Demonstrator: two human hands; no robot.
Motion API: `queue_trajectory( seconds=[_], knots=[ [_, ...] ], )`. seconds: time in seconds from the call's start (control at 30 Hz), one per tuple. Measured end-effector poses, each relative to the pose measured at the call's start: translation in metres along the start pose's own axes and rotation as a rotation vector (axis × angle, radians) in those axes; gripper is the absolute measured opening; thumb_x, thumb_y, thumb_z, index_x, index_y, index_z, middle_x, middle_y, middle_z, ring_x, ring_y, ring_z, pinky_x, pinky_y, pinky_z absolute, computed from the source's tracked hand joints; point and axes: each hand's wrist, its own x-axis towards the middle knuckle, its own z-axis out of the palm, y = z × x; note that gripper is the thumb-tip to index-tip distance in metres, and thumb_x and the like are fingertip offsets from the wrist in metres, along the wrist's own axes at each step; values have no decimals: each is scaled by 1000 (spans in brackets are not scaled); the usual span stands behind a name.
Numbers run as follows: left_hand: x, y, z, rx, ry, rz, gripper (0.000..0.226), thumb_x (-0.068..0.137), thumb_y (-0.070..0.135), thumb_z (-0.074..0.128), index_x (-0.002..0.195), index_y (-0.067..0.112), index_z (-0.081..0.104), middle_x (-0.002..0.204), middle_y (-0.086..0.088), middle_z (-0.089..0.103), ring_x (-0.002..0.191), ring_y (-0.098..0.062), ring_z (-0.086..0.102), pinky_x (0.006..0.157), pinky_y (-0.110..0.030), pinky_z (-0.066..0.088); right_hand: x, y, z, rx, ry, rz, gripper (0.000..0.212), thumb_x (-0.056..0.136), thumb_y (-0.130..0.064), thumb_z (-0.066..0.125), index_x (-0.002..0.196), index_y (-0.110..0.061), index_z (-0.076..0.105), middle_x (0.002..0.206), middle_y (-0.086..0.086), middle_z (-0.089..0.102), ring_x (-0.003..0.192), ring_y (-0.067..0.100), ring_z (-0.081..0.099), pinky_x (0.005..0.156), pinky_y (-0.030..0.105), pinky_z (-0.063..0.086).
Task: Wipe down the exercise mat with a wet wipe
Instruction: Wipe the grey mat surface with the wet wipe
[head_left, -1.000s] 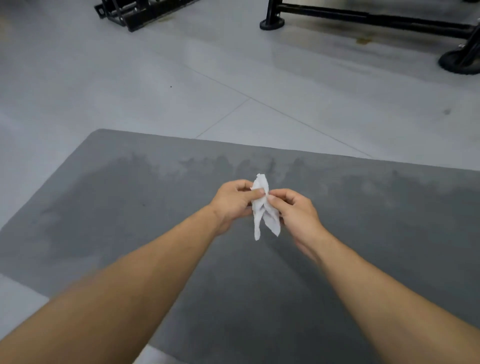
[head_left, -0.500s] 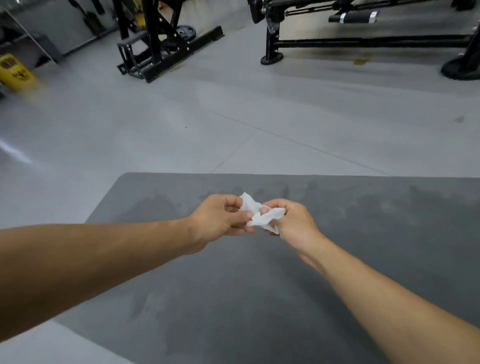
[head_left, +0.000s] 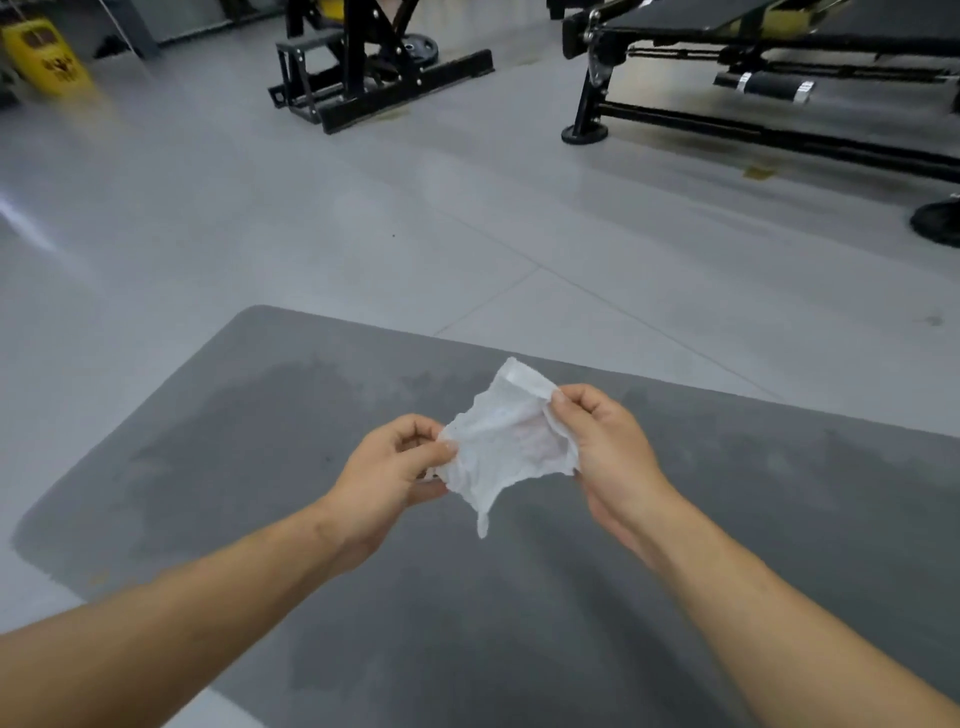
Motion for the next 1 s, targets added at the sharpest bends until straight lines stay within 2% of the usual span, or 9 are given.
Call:
queue_trajectory(
  seconds=[0.1,0.2,0.4,0.5,0.57,0.73,0.83,0.93,1.0],
  knots=[
    [0,-7,-3,-187,-3,-53,22,96,6,51,104,2,71,98,-12,72,89,-23,72,82,-34,59,4,10,12,-55,52,9,24,107,-26,52,94,-14,68,95,9,76,87,23,70,83,44,55],
    [-6,-19,-9,-304,-99,-150,33,100,24,63,122,-1,67,115,-15,73,108,-28,71,94,-41,59,5,21,29,-111,109,10,26,105,-26,51,93,-15,71,95,8,76,92,30,72,86,47,58],
    [-10,-57,-32,-287,39,-300,21,94,8,72,112,2,64,115,-14,75,99,-21,74,78,-24,59,16,35,43,-244,180,0,25,104,-30,51,89,-22,71,95,1,74,97,27,69,89,47,56],
    [-1,-68,-39,-407,114,-284,15,101,18,63,112,8,64,111,-8,74,95,-16,72,76,-23,59,24,40,53,-313,187,-52,26,103,-30,52,84,-24,69,81,-10,71,78,13,64,72,32,53],
    [7,-69,-40,-463,156,-238,16,102,23,59,111,9,61,101,-8,70,94,-19,72,81,-31,61,28,45,67,-371,148,-82,25,103,-32,53,84,-27,70,77,-16,68,70,3,59,65,25,46],
    [24,-63,-37,-639,109,-216,45,107,37,47,134,5,62,130,-14,70,120,-31,67,112,-53,46,34,57,111,-472,51,-175,19,102,-31,57,97,-35,75,102,-12,66,90,-5,62,71,6,42],
    [31,-62,-45,-729,135,-201,54,109,47,37,136,10,64,130,-13,70,121,-29,67,107,-46,50,31,68,132,-542,-64,-224,24,104,-36,52,104,-41,75,108,-19,61,98,-12,58,75,6,41],
    [33,-62,-61,-781,124,-208,64,104,60,39,132,9,67,130,-15,69,120,-26,68,97,-37,54,29,83,150,-656,-279,-215,37,106,-50,36,110,-40,71,116,-24,60,113,-3,56,91,23,45],
    [34,-68,-75,-730,208,-202,56,105,50,50,135,4,61,127,-18,70,113,-26,70,83,-34,59,29,92,162,-656,-416,-197,39,103,-51,31,112,-41,68,119,-25,63,118,0,56,97,27,46]
  ],
)
